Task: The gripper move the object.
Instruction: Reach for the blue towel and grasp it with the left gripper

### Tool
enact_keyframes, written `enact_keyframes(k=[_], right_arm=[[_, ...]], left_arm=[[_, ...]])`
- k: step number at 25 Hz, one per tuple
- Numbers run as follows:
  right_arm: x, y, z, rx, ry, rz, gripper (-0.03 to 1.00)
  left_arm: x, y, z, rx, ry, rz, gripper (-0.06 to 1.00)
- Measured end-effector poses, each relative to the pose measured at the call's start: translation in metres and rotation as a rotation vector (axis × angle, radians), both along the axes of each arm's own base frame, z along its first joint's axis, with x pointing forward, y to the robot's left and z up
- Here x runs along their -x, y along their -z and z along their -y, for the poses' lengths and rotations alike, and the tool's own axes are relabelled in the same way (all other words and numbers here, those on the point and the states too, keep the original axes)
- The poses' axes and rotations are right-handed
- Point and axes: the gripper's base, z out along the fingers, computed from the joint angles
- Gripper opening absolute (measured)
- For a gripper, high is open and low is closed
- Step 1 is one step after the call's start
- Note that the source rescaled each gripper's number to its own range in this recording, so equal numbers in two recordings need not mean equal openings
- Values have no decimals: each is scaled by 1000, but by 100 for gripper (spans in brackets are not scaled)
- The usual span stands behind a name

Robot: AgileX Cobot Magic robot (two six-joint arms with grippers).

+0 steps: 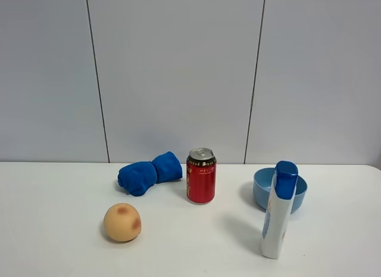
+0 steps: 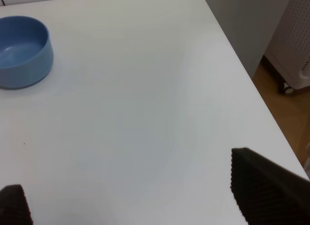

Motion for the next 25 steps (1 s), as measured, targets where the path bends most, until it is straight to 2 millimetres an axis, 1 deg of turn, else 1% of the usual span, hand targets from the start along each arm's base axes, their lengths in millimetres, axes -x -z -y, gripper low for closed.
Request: enact_keyframes(k=[1,22,24,25], right_arm=[[0,0,0,0,0,0,100],[0,0,0,0,0,0,100],[0,0,0,0,0,0,100],[0,0,0,0,0,0,100]], left_arm=[[0,0,0,0,0,0,90],[0,0,0,1,1,0,90],[1,-4,1,5,5,15,90],[2,-11,1,2,8,31,90]])
